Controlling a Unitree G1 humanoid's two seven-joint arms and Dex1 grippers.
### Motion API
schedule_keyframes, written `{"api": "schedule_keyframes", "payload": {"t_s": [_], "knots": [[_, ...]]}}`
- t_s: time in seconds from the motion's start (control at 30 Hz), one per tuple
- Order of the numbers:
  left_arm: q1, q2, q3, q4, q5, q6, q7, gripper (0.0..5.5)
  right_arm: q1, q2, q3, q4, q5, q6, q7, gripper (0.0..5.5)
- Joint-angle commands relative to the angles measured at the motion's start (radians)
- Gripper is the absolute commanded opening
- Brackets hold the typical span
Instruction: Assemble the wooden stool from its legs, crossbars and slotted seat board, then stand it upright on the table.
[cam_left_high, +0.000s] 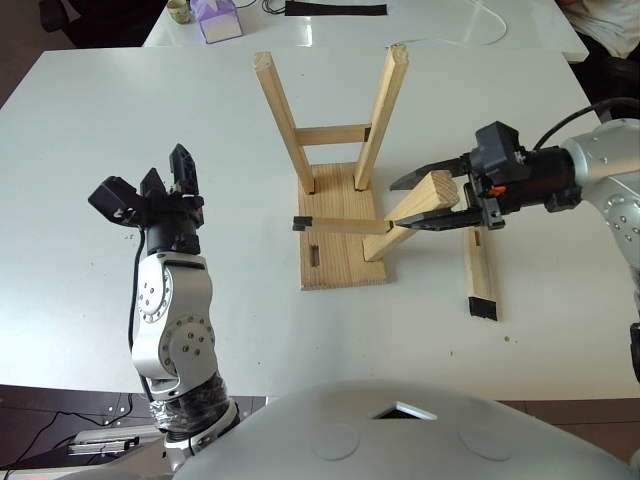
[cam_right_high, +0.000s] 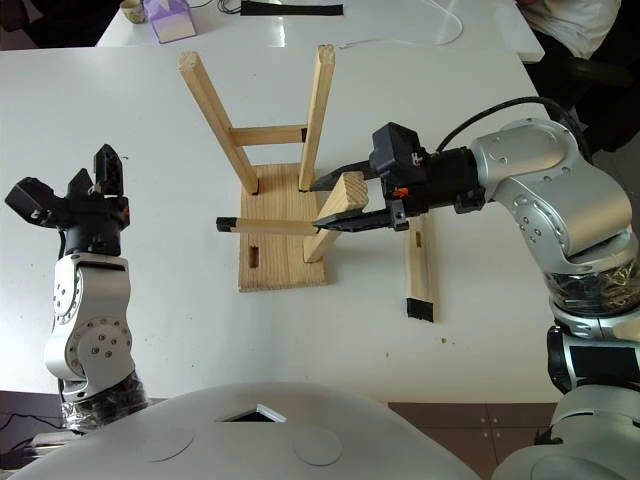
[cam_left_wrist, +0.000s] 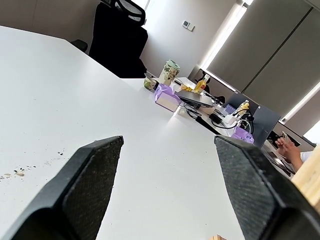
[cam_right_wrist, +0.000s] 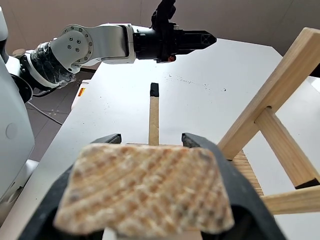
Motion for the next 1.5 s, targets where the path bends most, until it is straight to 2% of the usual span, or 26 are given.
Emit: {"api": "schedule_keyframes", "payload": {"t_s": [0.03,0.17,0.27,0.43,0.53,0.67,0.77,0.8,0.87,0.97,1.03,1.13,1.27,1.37,1.5], "knots": [[-0.031,0.007,0.005,0.053,0.022,-0.025,-0.013,3.39,0.013,0.079,0.0,0.062,0.026,0.078,-0.062,2.44],[-0.085,0.048,0.043,0.127,0.012,-0.037,-0.045,3.39,-0.015,0.138,-0.142,0.054,0.152,0.143,-0.155,3.16],[-0.125,0.085,0.082,0.174,-0.015,-0.027,-0.065,3.39,-0.009,0.118,-0.191,0.058,0.148,0.172,-0.206,3.38],[-0.155,0.156,0.11,0.191,-0.049,0.017,-0.103,3.39,0.169,0.014,-0.255,-0.013,0.12,0.159,-0.149,3.38],[-0.169,0.213,0.137,0.198,-0.075,0.06,-0.124,3.39,0.302,0.014,-0.317,-0.099,0.14,0.155,-0.179,3.38],[-0.189,0.269,0.17,0.18,-0.125,0.11,-0.129,3.39,0.311,0.073,-0.456,-0.156,0.312,0.209,-0.313,3.38],[-0.199,0.247,0.187,0.117,-0.189,0.134,-0.076,3.39,0.305,0.032,-0.543,-0.119,0.383,0.261,-0.366,3.38],[-0.195,0.232,0.184,0.082,-0.201,0.134,-0.051,3.39,0.319,-0.004,-0.52,-0.102,0.327,0.25,-0.349,3.38],[-0.162,0.181,0.183,0.009,-0.195,0.119,0.024,3.39,0.328,-0.055,-0.381,-0.049,0.157,0.19,-0.318,3.38],[-0.092,0.111,0.19,-0.096,-0.143,0.076,0.107,3.39,0.286,-0.07,-0.147,0.039,-0.043,0.105,-0.29,3.38],[-0.067,0.057,0.197,-0.142,-0.12,0.042,0.158,3.39,0.25,-0.035,-0.08,0.077,-0.1,0.11,-0.361,3.38],[-0.012,-0.022,0.206,-0.205,-0.119,-0.007,0.209,3.39,0.203,0.016,-0.053,0.106,-0.142,0.123,-0.486,3.38],[0.032,-0.084,0.169,-0.232,-0.061,-0.057,0.232,3.39,0.202,0.048,-0.028,0.106,-0.152,0.096,-0.533,3.38],[0.016,-0.084,0.166,-0.211,-0.061,-0.087,0.229,3.39,0.151,0.107,-0.112,0.089,0.015,0.155,-0.503,3.38],[-0.011,-0.046,0.173,-0.177,-0.08,-0.104,0.22,3.39,0.073,0.129,-0.246,0.071,0.244,0.267,-0.411,3.38]]}}
